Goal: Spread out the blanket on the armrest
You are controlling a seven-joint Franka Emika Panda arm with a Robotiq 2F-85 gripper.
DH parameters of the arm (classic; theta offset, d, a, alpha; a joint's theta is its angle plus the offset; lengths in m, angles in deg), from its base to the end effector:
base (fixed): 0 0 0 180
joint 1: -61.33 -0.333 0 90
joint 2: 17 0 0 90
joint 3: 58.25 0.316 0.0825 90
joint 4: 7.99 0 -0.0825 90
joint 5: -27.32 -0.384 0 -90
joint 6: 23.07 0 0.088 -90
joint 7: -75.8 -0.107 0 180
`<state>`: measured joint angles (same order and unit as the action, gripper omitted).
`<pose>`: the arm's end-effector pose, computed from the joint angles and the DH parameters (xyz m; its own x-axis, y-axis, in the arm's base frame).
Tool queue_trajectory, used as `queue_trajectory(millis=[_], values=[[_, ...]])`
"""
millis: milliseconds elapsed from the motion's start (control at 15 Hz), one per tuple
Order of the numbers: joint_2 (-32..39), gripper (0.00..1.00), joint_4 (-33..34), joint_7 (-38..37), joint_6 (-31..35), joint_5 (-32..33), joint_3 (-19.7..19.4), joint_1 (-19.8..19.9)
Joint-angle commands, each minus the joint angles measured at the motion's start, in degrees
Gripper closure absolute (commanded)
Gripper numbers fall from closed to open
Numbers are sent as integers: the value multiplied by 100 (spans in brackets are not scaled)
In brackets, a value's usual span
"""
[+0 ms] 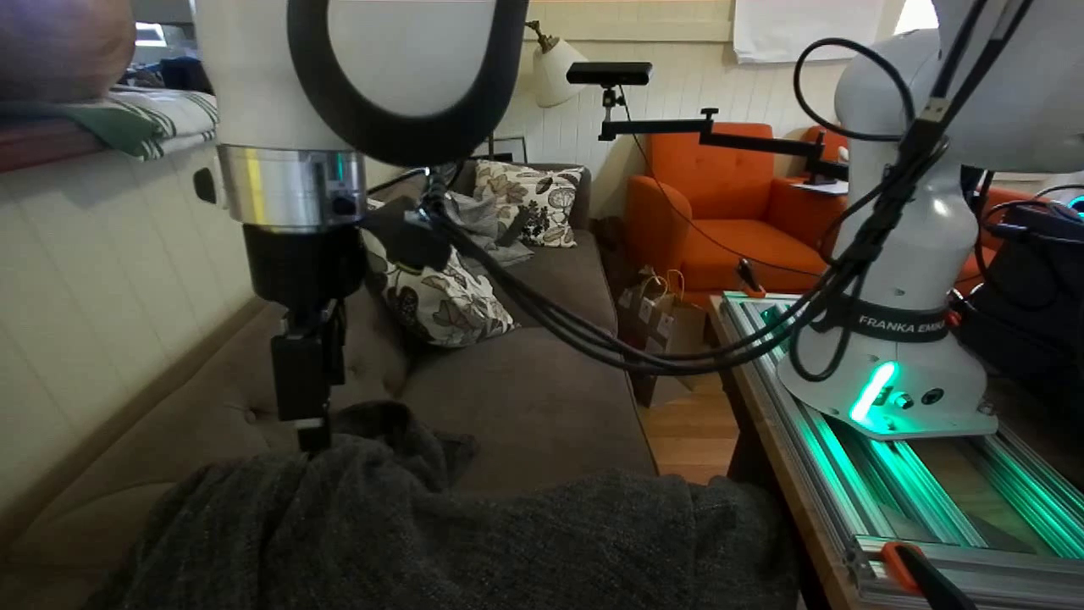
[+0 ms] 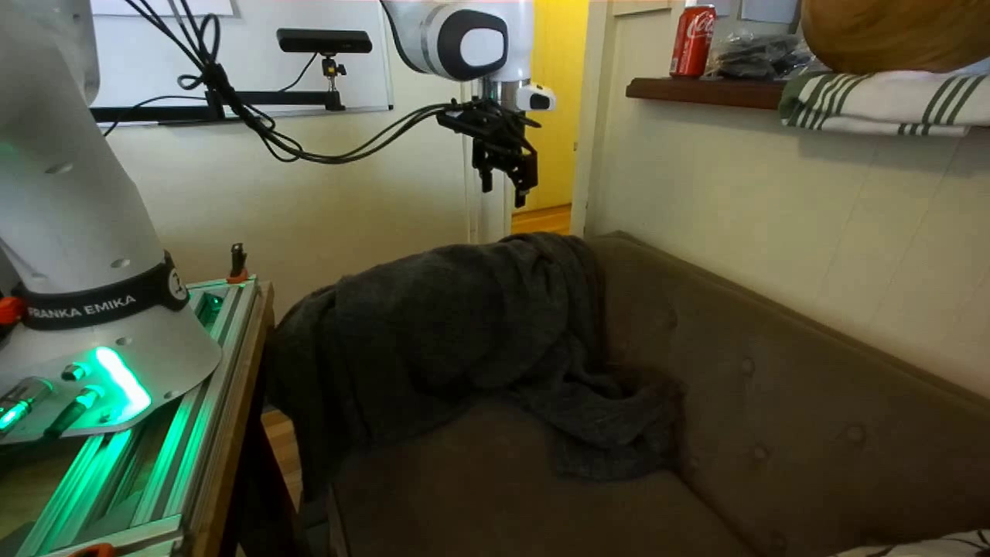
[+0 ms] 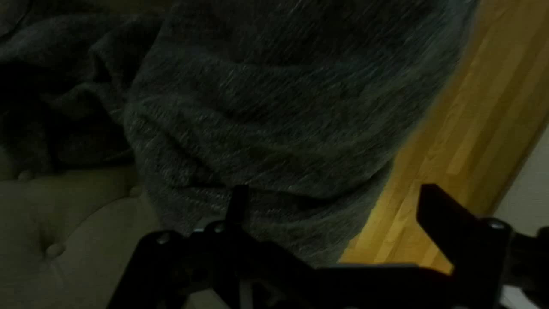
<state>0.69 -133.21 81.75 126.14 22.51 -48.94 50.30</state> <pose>0.5366 0.1964 0.2579 0.9246 0.3624 0.1178 0.3732 -0.9236 -0.0880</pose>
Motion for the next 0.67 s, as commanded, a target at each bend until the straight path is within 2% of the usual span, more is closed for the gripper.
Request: queue_trajectory(millis=[0,200,600], values=[[980,0,979,-977,557,1119,-511,-391],[1712,0,1866,-1366,704,1386,-779,-637],[2961,0,3460,-1547,516,1370,-1084,-957]])
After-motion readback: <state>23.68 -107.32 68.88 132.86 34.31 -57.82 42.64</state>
